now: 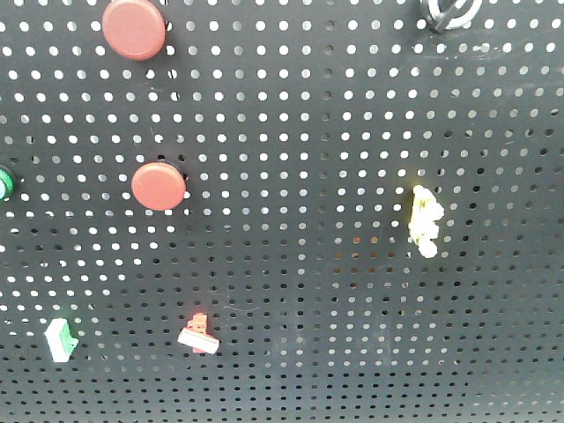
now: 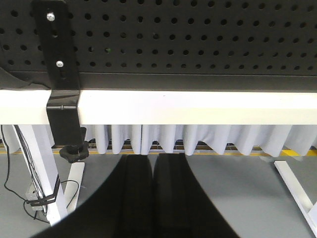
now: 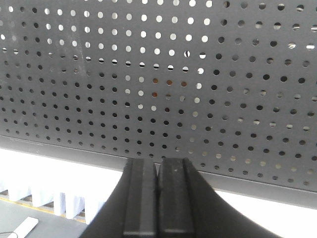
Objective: Rotate knob clockwise with right arm
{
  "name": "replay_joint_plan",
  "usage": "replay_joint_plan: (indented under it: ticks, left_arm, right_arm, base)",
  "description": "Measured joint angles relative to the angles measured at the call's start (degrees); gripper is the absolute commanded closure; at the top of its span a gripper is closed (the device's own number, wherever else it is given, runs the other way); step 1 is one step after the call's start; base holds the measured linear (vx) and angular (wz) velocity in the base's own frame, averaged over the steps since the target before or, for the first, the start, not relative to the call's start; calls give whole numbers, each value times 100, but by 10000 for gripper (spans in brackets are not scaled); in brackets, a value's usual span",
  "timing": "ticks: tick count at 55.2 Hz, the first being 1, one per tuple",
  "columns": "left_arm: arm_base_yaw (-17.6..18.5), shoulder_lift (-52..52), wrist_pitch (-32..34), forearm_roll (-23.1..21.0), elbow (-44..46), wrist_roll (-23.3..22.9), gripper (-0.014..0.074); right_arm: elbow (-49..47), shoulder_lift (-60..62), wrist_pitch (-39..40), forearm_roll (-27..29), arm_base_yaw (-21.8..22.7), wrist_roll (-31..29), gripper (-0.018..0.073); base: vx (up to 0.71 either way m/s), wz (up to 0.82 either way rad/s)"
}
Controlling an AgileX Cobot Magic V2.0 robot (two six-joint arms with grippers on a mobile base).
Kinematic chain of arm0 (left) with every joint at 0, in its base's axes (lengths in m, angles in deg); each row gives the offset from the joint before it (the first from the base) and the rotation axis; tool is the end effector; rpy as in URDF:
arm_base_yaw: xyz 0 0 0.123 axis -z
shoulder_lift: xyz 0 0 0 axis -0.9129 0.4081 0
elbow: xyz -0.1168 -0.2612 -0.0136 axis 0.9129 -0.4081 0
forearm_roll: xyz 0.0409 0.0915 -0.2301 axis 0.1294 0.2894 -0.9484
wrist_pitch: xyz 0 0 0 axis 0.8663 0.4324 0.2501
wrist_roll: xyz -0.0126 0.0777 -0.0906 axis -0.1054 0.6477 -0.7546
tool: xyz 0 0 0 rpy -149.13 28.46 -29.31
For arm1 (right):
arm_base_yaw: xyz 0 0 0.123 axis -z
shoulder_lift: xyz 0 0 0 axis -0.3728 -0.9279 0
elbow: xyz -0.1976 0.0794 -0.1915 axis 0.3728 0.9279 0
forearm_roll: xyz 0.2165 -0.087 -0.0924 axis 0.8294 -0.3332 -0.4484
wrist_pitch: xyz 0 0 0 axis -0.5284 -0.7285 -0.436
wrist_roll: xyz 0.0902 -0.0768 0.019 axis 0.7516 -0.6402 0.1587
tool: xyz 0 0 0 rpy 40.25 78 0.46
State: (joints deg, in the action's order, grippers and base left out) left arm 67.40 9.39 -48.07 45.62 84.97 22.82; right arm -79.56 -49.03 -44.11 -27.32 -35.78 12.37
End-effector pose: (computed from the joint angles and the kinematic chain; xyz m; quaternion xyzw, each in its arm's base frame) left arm 0.0780 -0.0068 0.1615 -0.0074 0.8021 -0.0460 0.5953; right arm 0.0812 0.0204 0.1968 -0.1119 0.6993 0.0608 0.7034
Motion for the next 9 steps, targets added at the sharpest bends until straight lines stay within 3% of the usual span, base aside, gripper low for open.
replay_joint_plan:
  ticks: [9]
  left_arm:
    - [0,0,0,0,0,0,603]
  right_arm:
    - [0,0,0,0,0,0,568]
  base:
    - [0,0]
